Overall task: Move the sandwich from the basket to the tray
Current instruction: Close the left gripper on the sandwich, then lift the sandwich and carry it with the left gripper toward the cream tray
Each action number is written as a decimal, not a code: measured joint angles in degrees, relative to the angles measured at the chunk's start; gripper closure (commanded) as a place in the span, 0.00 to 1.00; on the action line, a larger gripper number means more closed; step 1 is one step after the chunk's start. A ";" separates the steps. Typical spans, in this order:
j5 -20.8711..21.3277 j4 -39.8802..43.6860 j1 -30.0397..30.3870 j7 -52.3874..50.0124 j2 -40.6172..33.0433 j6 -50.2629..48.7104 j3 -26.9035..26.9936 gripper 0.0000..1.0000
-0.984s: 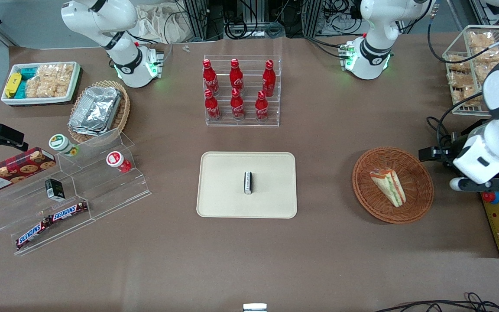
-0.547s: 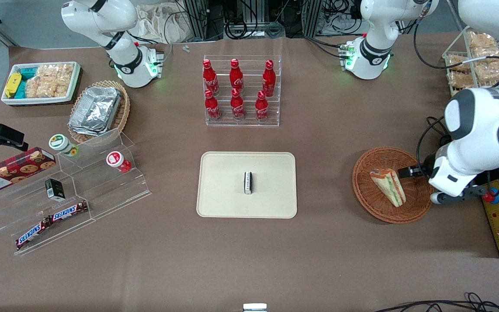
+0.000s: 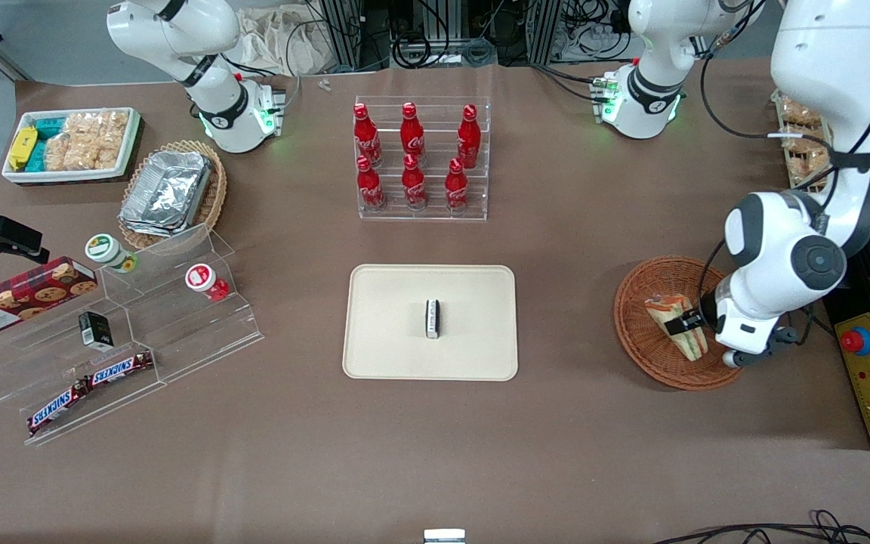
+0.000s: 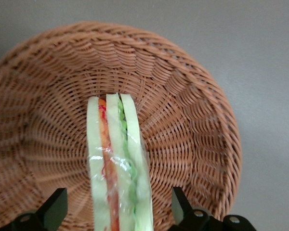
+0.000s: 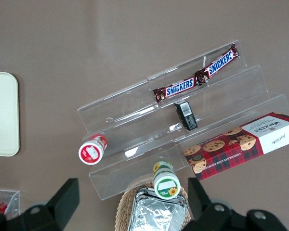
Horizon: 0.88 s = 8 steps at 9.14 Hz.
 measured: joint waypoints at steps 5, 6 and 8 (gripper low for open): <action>0.01 -0.91 -0.13 -1.80 1.03 -0.28 -0.12 1.00; 0.02 -0.30 -0.54 -2.24 -0.12 -3.48 -0.31 1.00; 0.02 4.23 -1.24 -3.08 -4.20 -15.75 -1.24 1.00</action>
